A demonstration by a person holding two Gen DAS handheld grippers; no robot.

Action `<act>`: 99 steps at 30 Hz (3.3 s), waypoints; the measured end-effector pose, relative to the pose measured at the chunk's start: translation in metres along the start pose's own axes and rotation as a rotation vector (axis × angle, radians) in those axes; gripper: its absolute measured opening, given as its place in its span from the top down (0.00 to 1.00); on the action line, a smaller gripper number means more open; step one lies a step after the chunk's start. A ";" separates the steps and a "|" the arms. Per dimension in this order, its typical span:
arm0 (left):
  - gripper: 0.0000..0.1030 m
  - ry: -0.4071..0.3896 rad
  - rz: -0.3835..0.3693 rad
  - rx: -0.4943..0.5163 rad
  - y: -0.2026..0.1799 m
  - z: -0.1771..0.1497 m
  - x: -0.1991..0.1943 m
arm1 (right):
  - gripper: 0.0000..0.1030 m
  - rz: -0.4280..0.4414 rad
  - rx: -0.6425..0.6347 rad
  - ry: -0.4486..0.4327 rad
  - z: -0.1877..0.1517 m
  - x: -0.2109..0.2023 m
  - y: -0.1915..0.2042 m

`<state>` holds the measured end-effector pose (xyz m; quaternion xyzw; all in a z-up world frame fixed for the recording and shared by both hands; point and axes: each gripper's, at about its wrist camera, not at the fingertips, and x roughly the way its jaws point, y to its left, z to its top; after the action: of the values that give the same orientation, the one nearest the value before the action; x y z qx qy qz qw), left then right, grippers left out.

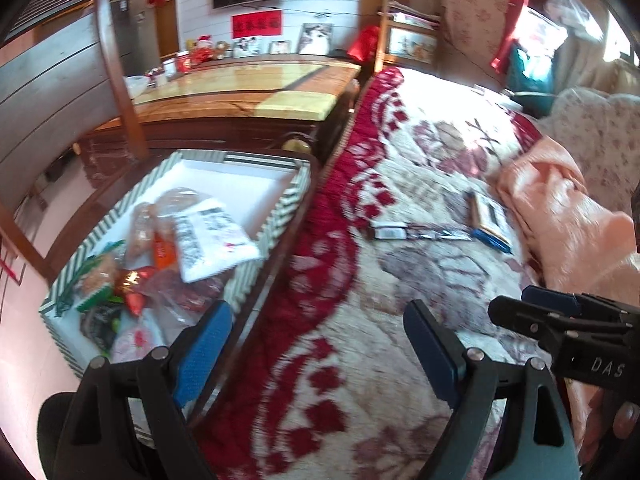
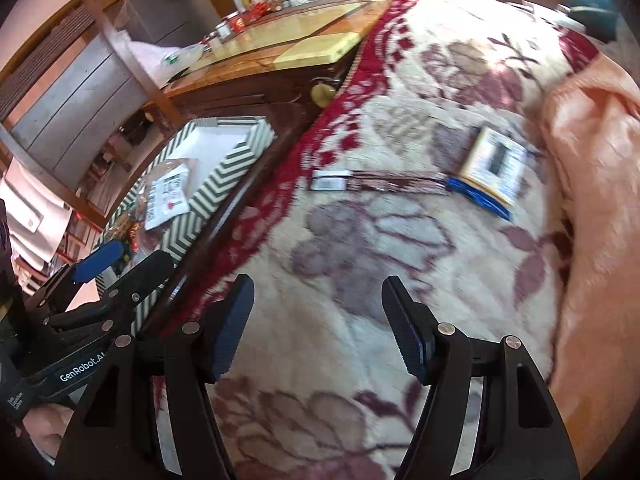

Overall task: Organize snacks
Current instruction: 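Move both open grippers back over the remaining snacks on the blanket, then grasp the brown chocolate stick packet with the left gripper while the right gripper grasps the cream biscuit packet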

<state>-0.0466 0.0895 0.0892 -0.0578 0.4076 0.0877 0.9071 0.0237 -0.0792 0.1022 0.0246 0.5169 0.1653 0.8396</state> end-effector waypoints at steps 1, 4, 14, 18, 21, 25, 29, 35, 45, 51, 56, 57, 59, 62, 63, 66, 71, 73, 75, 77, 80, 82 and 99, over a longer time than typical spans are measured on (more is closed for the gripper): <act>0.13 0.004 -0.010 0.009 -0.005 -0.001 0.001 | 0.35 -0.005 0.009 -0.002 -0.003 -0.003 -0.006; 0.13 0.020 -0.040 0.025 -0.019 -0.003 0.004 | 0.35 -0.021 0.038 -0.002 -0.011 -0.010 -0.026; 0.13 0.079 -0.276 0.161 -0.060 0.024 0.037 | 0.35 -0.043 0.106 -0.006 -0.024 -0.019 -0.071; 0.13 0.117 -0.314 0.323 -0.081 0.047 0.066 | 0.35 -0.043 0.119 -0.005 -0.024 -0.019 -0.080; 0.12 0.172 -0.346 0.418 -0.094 0.060 0.095 | 0.35 -0.041 0.138 -0.002 -0.025 -0.018 -0.088; 0.12 0.258 -0.367 0.468 -0.105 0.070 0.131 | 0.35 -0.044 0.151 0.007 -0.026 -0.015 -0.095; 0.12 0.299 -0.330 0.546 -0.116 0.071 0.155 | 0.35 -0.049 0.155 0.019 -0.026 -0.011 -0.099; 0.12 0.318 -0.309 0.619 -0.126 0.076 0.172 | 0.35 -0.043 0.182 0.021 -0.024 -0.008 -0.107; 0.23 0.310 -0.338 0.604 -0.125 0.076 0.171 | 0.35 -0.038 0.189 0.034 -0.026 -0.002 -0.109; 0.75 0.307 -0.388 0.608 -0.132 0.070 0.154 | 0.35 -0.039 0.192 0.043 -0.027 0.001 -0.110; 0.78 0.306 -0.372 0.547 -0.129 0.066 0.146 | 0.35 -0.046 0.184 0.024 -0.021 -0.003 -0.108; 0.79 0.307 -0.368 0.522 -0.126 0.065 0.146 | 0.35 -0.048 0.180 0.020 -0.018 -0.003 -0.108; 0.79 0.306 -0.353 0.480 -0.122 0.064 0.144 | 0.35 -0.069 0.163 0.010 -0.004 -0.004 -0.108; 0.79 0.292 -0.288 0.435 -0.118 0.062 0.141 | 0.35 -0.100 0.159 -0.010 0.023 0.000 -0.114; 0.79 0.287 -0.262 0.417 -0.117 0.061 0.140 | 0.35 -0.110 0.167 -0.017 0.035 0.004 -0.117; 0.79 0.265 -0.196 0.372 -0.114 0.060 0.141 | 0.31 -0.143 0.182 -0.012 0.067 0.020 -0.124; 0.79 0.252 -0.158 0.316 -0.106 0.057 0.142 | 0.31 -0.190 0.260 0.041 0.102 0.060 -0.143; 0.78 0.255 -0.162 0.291 -0.103 0.057 0.143 | 0.31 -0.225 0.267 0.067 0.106 0.073 -0.147; 0.78 0.254 -0.159 0.286 -0.103 0.056 0.144 | 0.31 -0.259 0.274 0.089 0.108 0.085 -0.152; 0.78 0.254 -0.155 0.285 -0.104 0.056 0.144 | 0.31 -0.241 0.310 0.104 0.108 0.095 -0.159; 0.78 0.256 -0.154 0.277 -0.104 0.056 0.146 | 0.31 -0.244 0.303 0.090 0.111 0.100 -0.161; 0.77 0.258 -0.152 0.274 -0.104 0.056 0.146 | 0.31 -0.233 0.295 0.090 0.113 0.101 -0.162; 0.77 0.245 -0.115 0.249 -0.105 0.051 0.139 | 0.46 -0.165 0.119 0.099 0.068 0.064 -0.136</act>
<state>0.1032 0.0118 0.0224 0.0214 0.5188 -0.0231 0.8543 0.1440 -0.1799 0.0500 0.0237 0.5672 0.0655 0.8207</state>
